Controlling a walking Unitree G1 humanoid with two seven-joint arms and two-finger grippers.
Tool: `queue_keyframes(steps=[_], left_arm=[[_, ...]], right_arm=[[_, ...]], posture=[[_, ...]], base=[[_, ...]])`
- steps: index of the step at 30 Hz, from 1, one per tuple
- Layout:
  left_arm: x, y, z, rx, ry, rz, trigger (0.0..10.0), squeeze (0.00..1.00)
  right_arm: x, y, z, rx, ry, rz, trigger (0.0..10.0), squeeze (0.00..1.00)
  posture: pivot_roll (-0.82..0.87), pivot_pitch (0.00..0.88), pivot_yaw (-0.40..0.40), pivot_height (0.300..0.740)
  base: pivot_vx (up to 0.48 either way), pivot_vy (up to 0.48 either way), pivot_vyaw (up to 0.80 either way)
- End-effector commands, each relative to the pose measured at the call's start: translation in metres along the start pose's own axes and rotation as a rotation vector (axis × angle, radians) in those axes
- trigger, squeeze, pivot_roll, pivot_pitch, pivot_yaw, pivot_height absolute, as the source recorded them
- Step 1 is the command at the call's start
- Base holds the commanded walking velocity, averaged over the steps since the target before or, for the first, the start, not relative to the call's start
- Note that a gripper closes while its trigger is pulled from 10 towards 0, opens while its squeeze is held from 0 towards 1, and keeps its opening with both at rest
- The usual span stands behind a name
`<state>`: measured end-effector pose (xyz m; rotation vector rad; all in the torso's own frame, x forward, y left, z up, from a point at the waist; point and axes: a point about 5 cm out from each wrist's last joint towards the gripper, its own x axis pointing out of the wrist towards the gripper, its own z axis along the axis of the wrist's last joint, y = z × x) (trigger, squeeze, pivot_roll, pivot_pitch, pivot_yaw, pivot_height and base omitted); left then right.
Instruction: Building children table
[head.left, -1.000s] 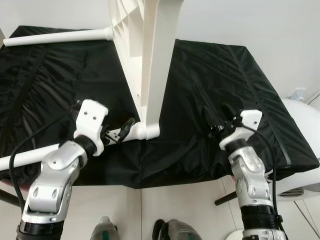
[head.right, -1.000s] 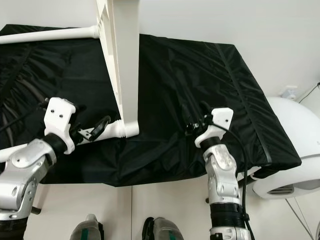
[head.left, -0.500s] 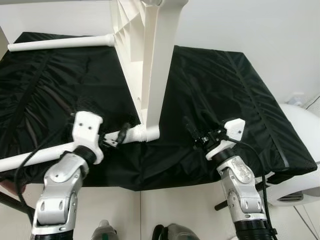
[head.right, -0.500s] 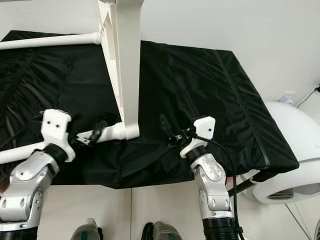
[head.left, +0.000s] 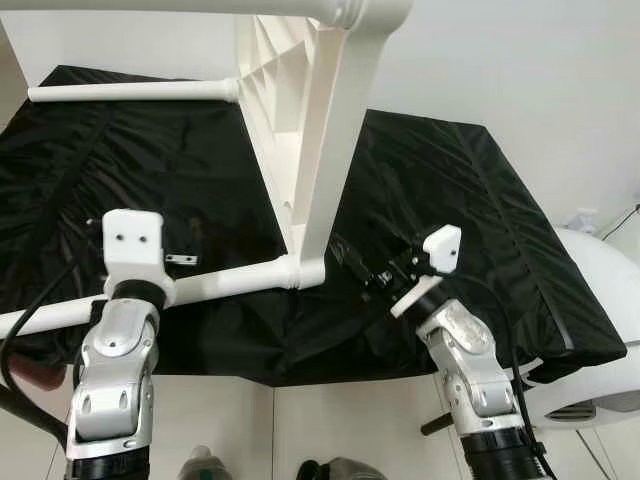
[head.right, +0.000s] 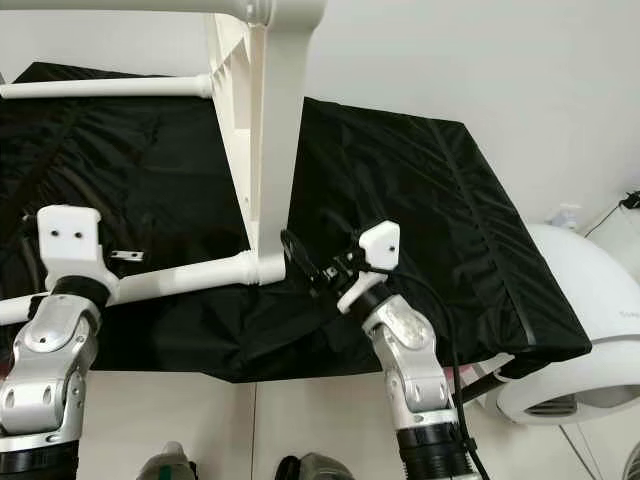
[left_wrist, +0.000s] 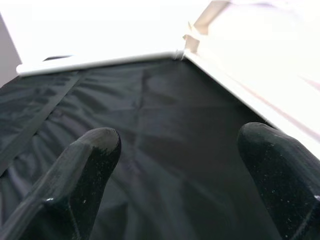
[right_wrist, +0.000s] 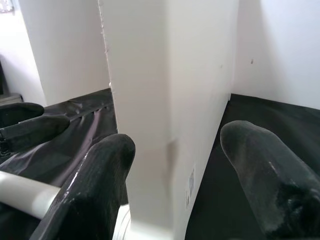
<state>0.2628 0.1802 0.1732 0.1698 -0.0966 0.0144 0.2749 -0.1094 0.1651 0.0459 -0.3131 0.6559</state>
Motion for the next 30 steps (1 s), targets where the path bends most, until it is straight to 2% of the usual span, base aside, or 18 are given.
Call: queue_keyframes(steps=[1, 8, 9, 10, 11, 30], left_arm=[[0.001, -0.007, 0.002, 0.007, -0.014, -0.026, 10.0, 0.00], [0.002, -0.015, 0.005, 0.002, -0.028, 0.024, 10.0, 0.00], [0.004, -0.016, 0.009, 0.016, -0.043, 0.024, 10.0, 0.00], [0.004, -0.016, 0.009, 0.016, -0.043, 0.024, 10.0, 0.00], [0.004, -0.017, 0.009, 0.018, -0.045, 0.024, 10.0, 0.00], [0.004, -0.026, 0.016, 0.068, -0.073, -0.043, 10.0, 0.00]], right_arm=[[-0.002, -0.004, -0.005, 0.011, 0.021, -0.019, 10.0, 0.00], [0.008, -0.005, -0.004, 0.023, 0.000, -0.075, 10.0, 0.00], [0.009, -0.002, -0.005, 0.061, -0.005, -0.065, 10.0, 0.74], [0.009, -0.002, -0.005, 0.061, -0.005, -0.065, 10.0, 0.74], [0.010, -0.001, -0.005, 0.066, -0.009, -0.062, 10.0, 1.00], [0.006, 0.009, -0.008, 0.040, -0.007, -0.018, 10.0, 1.00]], posture=[[0.12, 0.020, -0.160, 0.740], [0.12, 0.031, -0.161, 0.740], [0.12, 0.038, -0.159, 0.740], [0.12, 0.038, -0.159, 0.740], [0.12, 0.038, -0.158, 0.740], [0.11, 0.056, -0.147, 0.740]], base=[[0.000, 0.000, 0.00], [0.000, 0.000, 0.00], [0.000, 0.000, 0.00], [0.000, 0.000, 0.00], [0.000, 0.000, 0.00], [0.000, 0.000, 0.00]])
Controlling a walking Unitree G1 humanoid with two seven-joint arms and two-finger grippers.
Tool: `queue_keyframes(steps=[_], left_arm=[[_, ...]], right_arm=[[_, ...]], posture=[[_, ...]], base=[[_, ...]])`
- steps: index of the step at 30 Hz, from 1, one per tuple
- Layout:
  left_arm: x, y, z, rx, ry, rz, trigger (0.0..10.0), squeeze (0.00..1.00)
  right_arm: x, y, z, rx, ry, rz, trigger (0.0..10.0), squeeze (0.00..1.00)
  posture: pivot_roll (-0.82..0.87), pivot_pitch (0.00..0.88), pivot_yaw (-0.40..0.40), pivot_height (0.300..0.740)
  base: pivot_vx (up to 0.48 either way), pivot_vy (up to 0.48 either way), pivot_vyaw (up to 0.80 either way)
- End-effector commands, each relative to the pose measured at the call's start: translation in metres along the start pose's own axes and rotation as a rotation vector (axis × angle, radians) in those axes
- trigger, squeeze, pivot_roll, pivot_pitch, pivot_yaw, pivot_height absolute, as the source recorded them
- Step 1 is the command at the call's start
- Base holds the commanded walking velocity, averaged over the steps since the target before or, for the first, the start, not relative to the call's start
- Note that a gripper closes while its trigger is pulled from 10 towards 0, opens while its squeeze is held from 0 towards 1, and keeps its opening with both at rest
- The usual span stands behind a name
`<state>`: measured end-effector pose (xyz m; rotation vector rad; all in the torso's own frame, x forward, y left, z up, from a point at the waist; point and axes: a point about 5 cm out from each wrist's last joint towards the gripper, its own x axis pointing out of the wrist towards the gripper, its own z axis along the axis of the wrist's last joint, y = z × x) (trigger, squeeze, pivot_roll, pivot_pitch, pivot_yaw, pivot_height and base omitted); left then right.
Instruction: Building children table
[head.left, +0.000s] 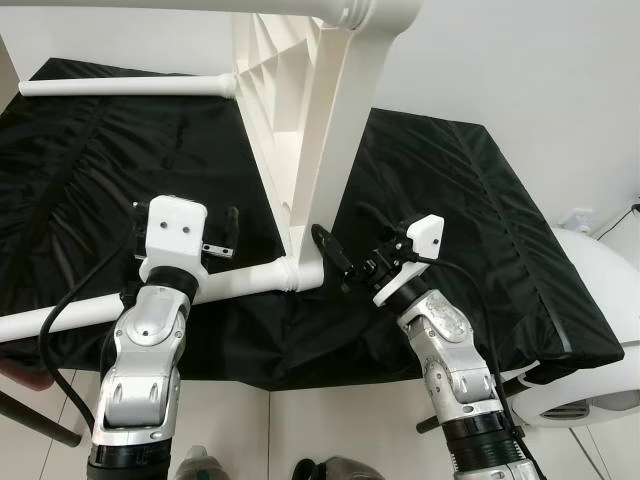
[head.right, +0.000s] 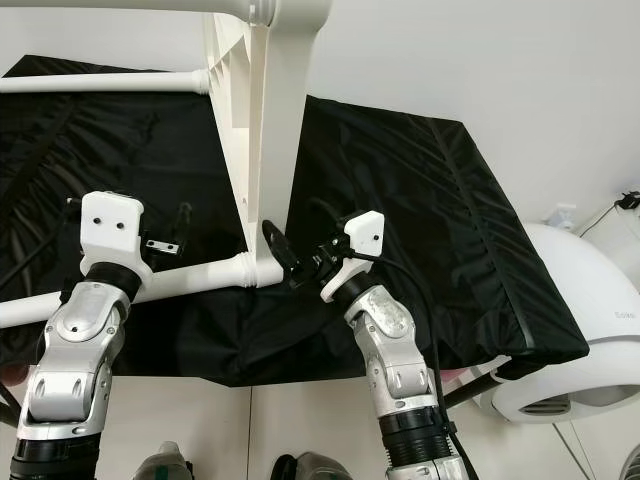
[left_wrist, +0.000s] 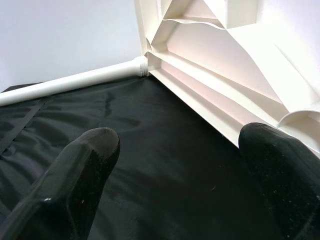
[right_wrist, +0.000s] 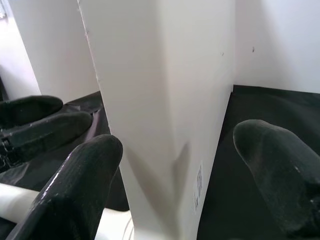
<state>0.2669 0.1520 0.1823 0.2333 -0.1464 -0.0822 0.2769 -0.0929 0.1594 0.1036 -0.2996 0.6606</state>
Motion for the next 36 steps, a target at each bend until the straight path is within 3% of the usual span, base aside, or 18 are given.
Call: queue_keyframes(steps=[1, 18, 19, 20, 21, 36], left_arm=[[-0.001, 0.001, 0.003, 0.012, -0.010, 0.056, 10.0, 0.00], [-0.007, 0.007, 0.007, 0.042, -0.012, 0.093, 10.0, 0.00], [-0.007, 0.007, 0.007, 0.041, -0.014, 0.093, 10.0, 0.00], [-0.007, 0.007, 0.007, 0.041, -0.014, 0.093, 10.0, 0.00], [-0.007, 0.007, 0.008, 0.042, -0.015, 0.093, 10.0, 0.00], [-0.009, 0.003, 0.003, 0.046, -0.013, 0.072, 10.0, 0.00]], right_arm=[[-0.003, -0.002, 0.001, -0.014, -0.004, -0.004, 10.0, 1.00], [0.002, 0.003, 0.002, -0.018, -0.024, -0.020, 10.0, 1.00], [0.002, 0.004, 0.002, -0.019, -0.024, -0.018, 10.0, 0.47], [0.002, 0.004, 0.002, -0.019, -0.024, -0.018, 10.0, 0.47], [0.001, 0.006, 0.001, -0.014, -0.023, -0.007, 10.0, 0.00], [0.003, 0.009, 0.000, -0.023, -0.025, 0.021, 10.0, 0.00]], posture=[[0.11, 0.059, -0.148, 0.740], [0.12, 0.054, -0.140, 0.740], [0.12, 0.052, -0.142, 0.740], [0.12, 0.052, -0.142, 0.740], [0.12, 0.046, -0.142, 0.740], [0.11, 0.023, -0.175, 0.740]], base=[[0.000, 0.000, 0.00], [0.000, 0.000, 0.00], [0.000, 0.000, 0.00], [0.000, 0.000, 0.00], [0.000, 0.000, 0.00], [0.000, 0.000, 0.00]])
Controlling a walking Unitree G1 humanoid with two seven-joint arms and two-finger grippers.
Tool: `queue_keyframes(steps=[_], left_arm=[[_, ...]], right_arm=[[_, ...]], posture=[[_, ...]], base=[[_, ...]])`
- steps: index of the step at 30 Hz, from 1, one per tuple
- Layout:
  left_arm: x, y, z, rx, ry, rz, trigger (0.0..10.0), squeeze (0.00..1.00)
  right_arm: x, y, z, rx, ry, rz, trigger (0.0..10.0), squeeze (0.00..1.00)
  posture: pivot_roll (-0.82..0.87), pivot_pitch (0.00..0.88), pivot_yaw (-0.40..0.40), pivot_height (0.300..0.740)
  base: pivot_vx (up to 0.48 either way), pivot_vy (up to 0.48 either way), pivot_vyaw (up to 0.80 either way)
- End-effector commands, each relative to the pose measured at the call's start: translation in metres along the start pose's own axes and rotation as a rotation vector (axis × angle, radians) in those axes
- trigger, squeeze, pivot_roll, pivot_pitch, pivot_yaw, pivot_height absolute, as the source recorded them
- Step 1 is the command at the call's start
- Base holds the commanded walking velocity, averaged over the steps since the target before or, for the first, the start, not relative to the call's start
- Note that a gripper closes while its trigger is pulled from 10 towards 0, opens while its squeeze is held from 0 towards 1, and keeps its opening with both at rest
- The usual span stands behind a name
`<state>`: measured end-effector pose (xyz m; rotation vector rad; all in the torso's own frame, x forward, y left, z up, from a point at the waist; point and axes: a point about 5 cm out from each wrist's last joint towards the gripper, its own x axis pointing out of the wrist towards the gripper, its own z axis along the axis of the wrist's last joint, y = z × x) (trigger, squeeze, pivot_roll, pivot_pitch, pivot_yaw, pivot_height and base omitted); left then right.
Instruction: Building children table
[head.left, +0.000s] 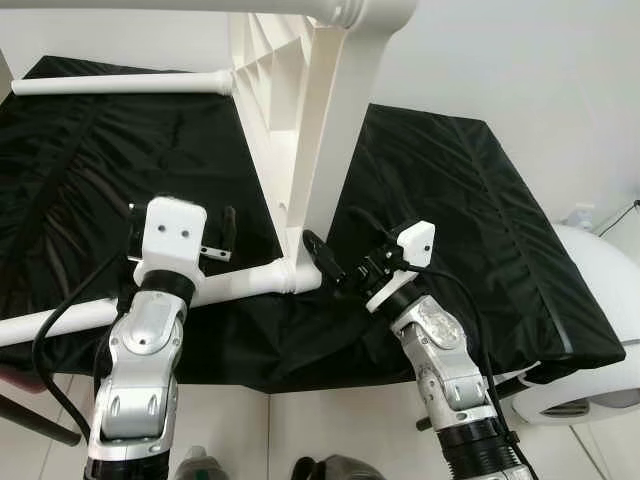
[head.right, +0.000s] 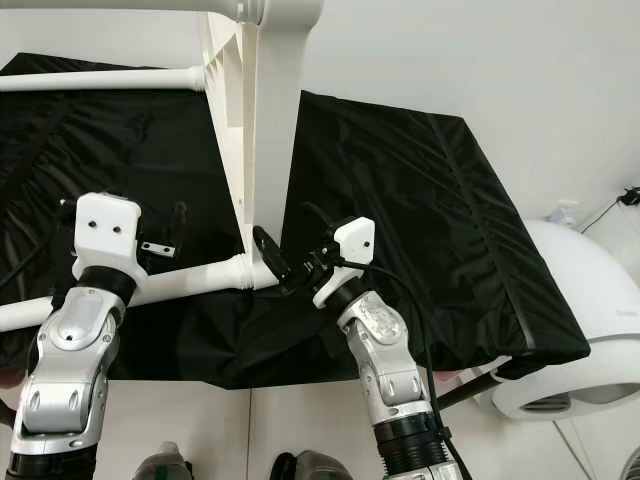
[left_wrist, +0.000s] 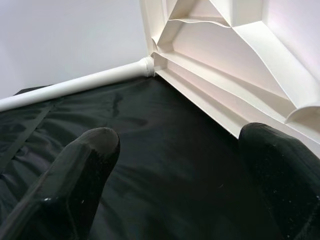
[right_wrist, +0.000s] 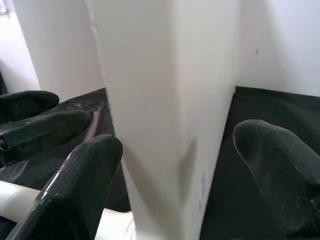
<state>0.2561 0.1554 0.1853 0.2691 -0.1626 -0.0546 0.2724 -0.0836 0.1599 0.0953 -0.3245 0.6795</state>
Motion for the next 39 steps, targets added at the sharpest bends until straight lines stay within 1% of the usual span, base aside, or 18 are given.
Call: queue_keyframes(steps=[1, 3, 6, 8, 14, 18, 23, 25, 29, 30, 31, 32, 34, 36, 39], left_arm=[[0.001, -0.001, -0.001, 0.008, -0.001, 0.046, 10.0, 0.00], [0.004, 0.004, 0.002, -0.020, 0.001, 0.085, 10.0, 0.00], [0.005, 0.006, 0.004, -0.019, -0.005, 0.095, 10.0, 0.00], [0.004, 0.008, 0.008, -0.036, -0.012, 0.108, 10.0, 0.00], [0.005, 0.007, 0.011, -0.032, -0.015, 0.089, 10.0, 0.00], [0.008, 0.009, 0.016, -0.021, -0.030, 0.079, 10.0, 0.00], [0.008, 0.009, 0.016, -0.019, -0.031, 0.072, 10.0, 0.00], [0.009, 0.008, 0.015, -0.025, -0.024, 0.060, 10.0, 0.00], [0.010, 0.007, 0.013, -0.037, -0.017, 0.051, 10.0, 0.00], [0.012, 0.007, 0.012, -0.047, -0.017, 0.036, 10.0, 0.00], [0.013, 0.007, 0.011, -0.054, -0.017, 0.025, 10.0, 0.00], [0.013, 0.007, 0.011, -0.054, -0.017, 0.025, 10.0, 0.00], [0.016, 0.005, 0.008, -0.061, -0.008, -0.010, 10.0, 0.00], [0.018, 0.004, 0.006, -0.064, 0.000, -0.026, 10.0, 0.00], [0.019, 0.005, 0.005, -0.059, 0.002, -0.028, 10.0, 0.00]], right_arm=[[0.001, -0.001, 0.000, -0.011, -0.005, -0.001, 10.0, 0.00], [0.005, -0.001, 0.002, -0.014, -0.015, 0.007, 10.0, 0.00], [0.006, -0.001, 0.002, -0.015, -0.018, 0.007, 10.0, 0.00], [0.006, -0.001, 0.002, -0.019, -0.022, 0.002, 10.0, 0.00], [0.009, 0.000, -0.001, -0.023, -0.025, -0.020, 10.0, 0.00], [0.016, 0.000, 0.001, -0.025, -0.044, -0.057, 10.0, 0.00], [0.018, 0.001, 0.002, -0.014, -0.053, -0.062, 10.0, 0.00], [0.014, 0.002, 0.002, -0.021, -0.053, -0.062, 10.0, 0.00], [0.009, 0.001, 0.001, -0.034, -0.053, -0.075, 10.0, 0.00], [0.003, -0.001, 0.000, -0.043, -0.044, -0.089, 10.0, 0.00], [-0.001, -0.002, -0.001, -0.049, -0.038, -0.099, 10.0, 0.00], [-0.001, -0.002, -0.001, -0.049, -0.038, -0.099, 10.0, 0.00], [-0.011, -0.005, -0.003, -0.057, -0.023, -0.116, 10.0, 0.00], [-0.017, -0.005, -0.004, -0.064, -0.014, -0.129, 10.0, 0.00], [-0.020, -0.006, -0.005, -0.065, -0.010, -0.138, 10.0, 0.00]], posture=[[0.11, 0.023, -0.175, 0.740], [0.12, 0.018, -0.172, 0.740], [0.12, 0.019, -0.171, 0.740], [0.13, 0.020, -0.163, 0.740], [0.14, 0.027, -0.151, 0.740], [0.14, 0.036, -0.135, 0.740], [0.14, 0.037, -0.134, 0.740], [0.13, 0.032, -0.103, 0.740], [0.13, 0.032, -0.096, 0.740], [0.11, 0.029, -0.069, 0.740], [0.10, 0.029, -0.064, 0.740], [0.10, 0.029, -0.064, 0.740], [0.08, 0.030, -0.034, 0.740], [0.07, 0.030, -0.023, 0.740], [0.07, 0.030, -0.023, 0.740]], base=[[0.000, 0.000, 0.00], [0.000, 0.000, 0.00], [0.000, 0.000, 0.00], [0.000, 0.000, 0.00], [0.000, 0.000, 0.00], [0.000, 0.000, 0.00], [0.000, 0.000, 0.00], [0.000, 0.000, 0.00], [0.000, 0.000, 0.00], [0.000, 0.000, 0.00], [0.000, 0.000, 0.00], [0.000, 0.000, 0.00], [0.000, 0.000, 0.00], [0.000, 0.000, 0.00], [0.000, 0.000, 0.00]])
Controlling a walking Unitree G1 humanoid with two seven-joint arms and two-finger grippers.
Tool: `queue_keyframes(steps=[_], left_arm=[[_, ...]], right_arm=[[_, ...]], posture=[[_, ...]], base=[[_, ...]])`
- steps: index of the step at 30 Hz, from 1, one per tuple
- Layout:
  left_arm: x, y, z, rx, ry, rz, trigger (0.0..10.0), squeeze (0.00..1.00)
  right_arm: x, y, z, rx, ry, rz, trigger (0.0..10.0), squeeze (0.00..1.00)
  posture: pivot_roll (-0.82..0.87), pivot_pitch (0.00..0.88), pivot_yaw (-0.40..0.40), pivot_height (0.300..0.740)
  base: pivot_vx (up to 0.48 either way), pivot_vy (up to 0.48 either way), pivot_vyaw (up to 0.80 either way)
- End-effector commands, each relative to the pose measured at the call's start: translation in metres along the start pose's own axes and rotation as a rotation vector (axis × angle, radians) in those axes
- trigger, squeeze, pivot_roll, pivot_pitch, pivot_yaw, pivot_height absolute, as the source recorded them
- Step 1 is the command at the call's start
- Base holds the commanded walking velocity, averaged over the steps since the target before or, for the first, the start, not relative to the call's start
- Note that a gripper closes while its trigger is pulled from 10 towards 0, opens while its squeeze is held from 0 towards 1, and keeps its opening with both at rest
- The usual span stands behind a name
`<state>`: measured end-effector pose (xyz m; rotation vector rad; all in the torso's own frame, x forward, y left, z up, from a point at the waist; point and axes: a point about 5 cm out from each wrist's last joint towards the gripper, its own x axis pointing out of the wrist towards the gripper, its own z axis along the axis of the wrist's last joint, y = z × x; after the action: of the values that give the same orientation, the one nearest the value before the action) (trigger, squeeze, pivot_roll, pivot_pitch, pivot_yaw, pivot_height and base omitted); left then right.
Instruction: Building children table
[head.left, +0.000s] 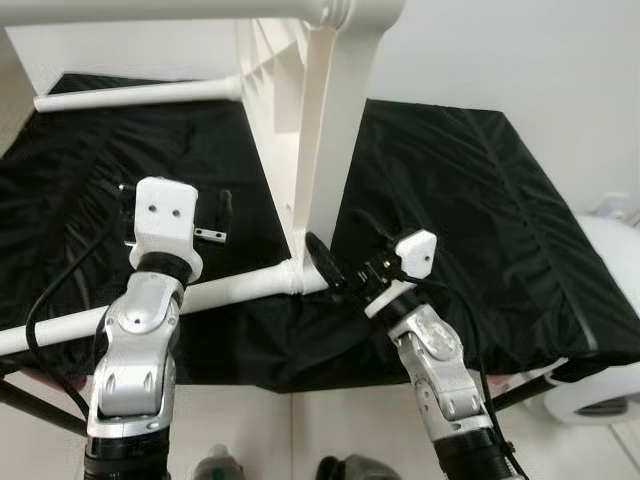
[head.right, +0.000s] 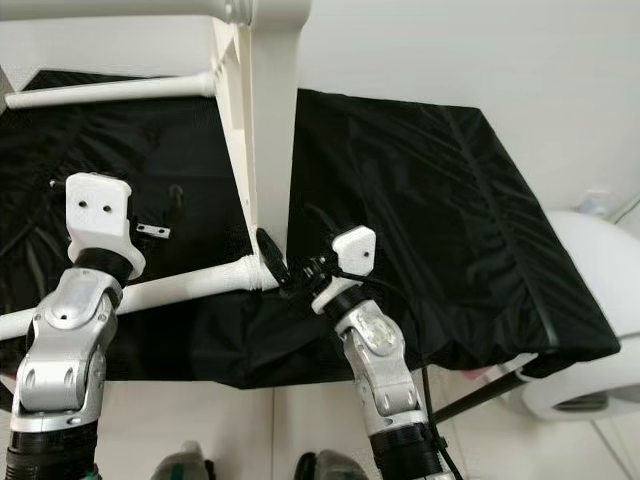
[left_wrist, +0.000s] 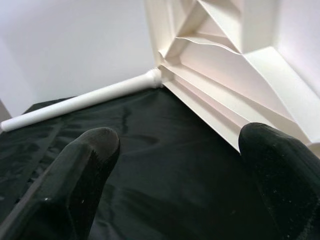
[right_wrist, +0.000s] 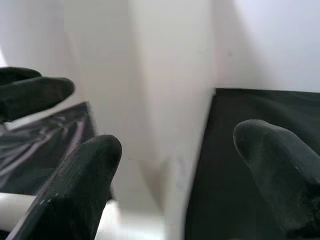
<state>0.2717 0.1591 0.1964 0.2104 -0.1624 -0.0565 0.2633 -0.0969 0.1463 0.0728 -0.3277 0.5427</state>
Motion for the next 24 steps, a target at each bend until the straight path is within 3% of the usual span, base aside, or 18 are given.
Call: queue_keyframes(steps=[1, 10, 24], left_arm=[[0.004, -0.006, -0.003, -0.006, -0.001, -0.055, 10.0, 0.00], [0.006, -0.008, -0.005, 0.002, 0.000, -0.063, 10.0, 0.00], [0.004, -0.009, -0.015, -0.013, 0.007, -0.032, 10.0, 0.00]], right_arm=[[-0.005, -0.005, 0.003, -0.025, -0.006, -0.026, 10.0, 0.00], [-0.008, -0.009, 0.004, -0.038, 0.000, -0.047, 10.0, 0.00], [-0.010, -0.046, 0.006, -0.091, 0.020, -0.282, 10.0, 0.00]], posture=[[0.05, 0.030, -0.015, 0.740], [0.04, 0.034, -0.017, 0.740], [0.03, 0.008, -0.030, 0.740]], base=[[0.000, 0.000, 0.00], [0.000, 0.000, 0.00], [0.000, 0.000, 0.00]])
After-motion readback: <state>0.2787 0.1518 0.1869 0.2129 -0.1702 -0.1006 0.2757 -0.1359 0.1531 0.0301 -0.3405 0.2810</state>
